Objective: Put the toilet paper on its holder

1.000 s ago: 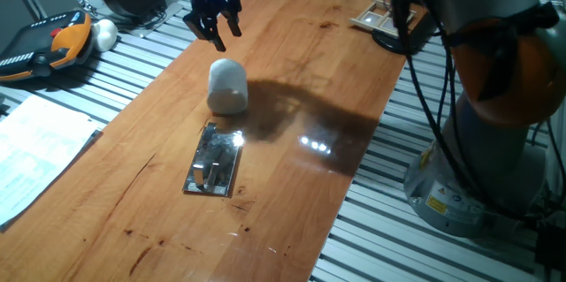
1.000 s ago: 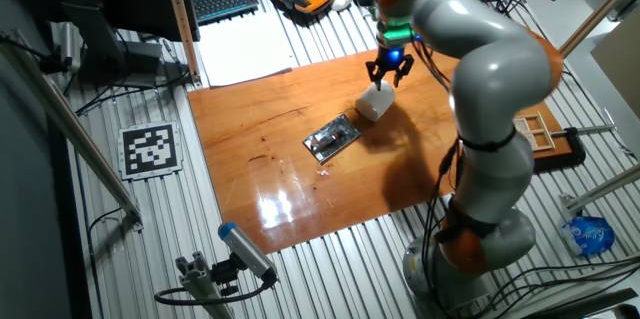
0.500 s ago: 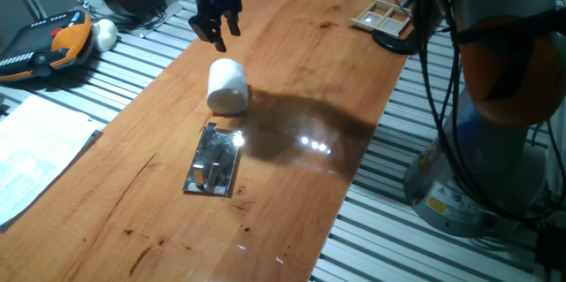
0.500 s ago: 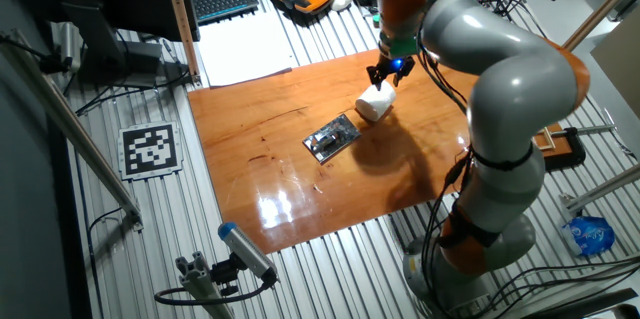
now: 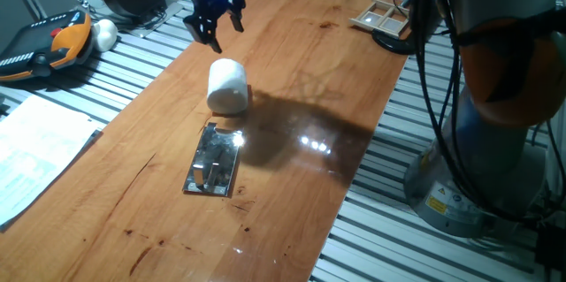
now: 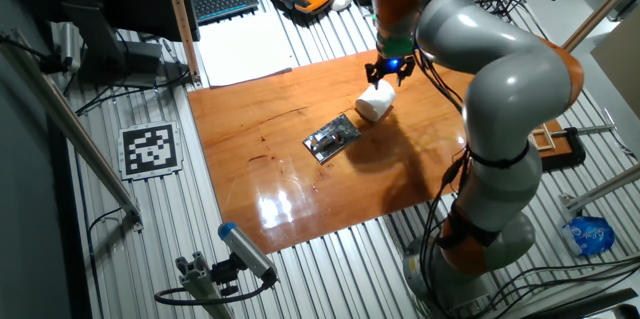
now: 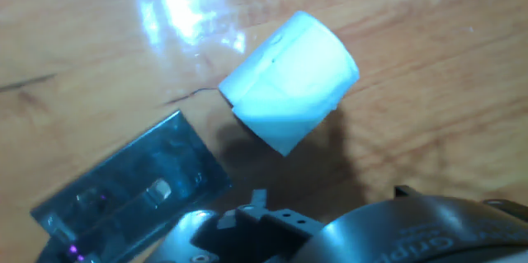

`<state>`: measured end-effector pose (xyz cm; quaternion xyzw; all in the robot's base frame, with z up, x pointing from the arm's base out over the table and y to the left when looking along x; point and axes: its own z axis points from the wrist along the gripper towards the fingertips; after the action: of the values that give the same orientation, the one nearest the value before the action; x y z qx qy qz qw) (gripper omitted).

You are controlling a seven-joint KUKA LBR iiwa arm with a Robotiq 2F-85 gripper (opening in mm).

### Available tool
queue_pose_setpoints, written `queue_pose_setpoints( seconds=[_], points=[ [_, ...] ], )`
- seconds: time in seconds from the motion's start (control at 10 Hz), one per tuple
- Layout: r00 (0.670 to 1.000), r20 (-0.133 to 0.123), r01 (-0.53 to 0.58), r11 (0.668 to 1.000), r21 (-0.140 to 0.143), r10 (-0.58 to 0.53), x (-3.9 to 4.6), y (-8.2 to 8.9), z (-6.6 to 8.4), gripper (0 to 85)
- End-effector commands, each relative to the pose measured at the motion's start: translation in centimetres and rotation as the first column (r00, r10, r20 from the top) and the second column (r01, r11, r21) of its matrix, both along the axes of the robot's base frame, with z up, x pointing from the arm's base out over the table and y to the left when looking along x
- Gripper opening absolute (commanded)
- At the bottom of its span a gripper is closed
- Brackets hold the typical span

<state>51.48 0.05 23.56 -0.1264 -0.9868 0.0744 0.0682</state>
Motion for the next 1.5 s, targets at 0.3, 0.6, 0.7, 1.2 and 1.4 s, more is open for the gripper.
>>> queue_pose_setpoints(
  seconds=[0.3, 0.6, 0.7, 1.2, 1.4],
  points=[
    [0.984, 0.015, 0.173, 0.980, 0.103, -0.175, 0.01, 0.03, 0.00, 85.0],
    [0.963, -0.073, 0.267, 0.959, 0.092, -0.261, 0.01, 0.03, 0.00, 68.0],
    [0.960, -0.052, 0.279, 0.959, 0.051, -0.277, 0.01, 0.03, 0.00, 68.0],
    [0.930, 0.033, 0.362, 0.928, 0.088, -0.366, 0.01, 0.03, 0.00, 85.0],
    [0.915, 0.033, 0.396, 0.912, 0.101, -0.401, 0.01, 0.03, 0.00, 85.0]
  ],
)
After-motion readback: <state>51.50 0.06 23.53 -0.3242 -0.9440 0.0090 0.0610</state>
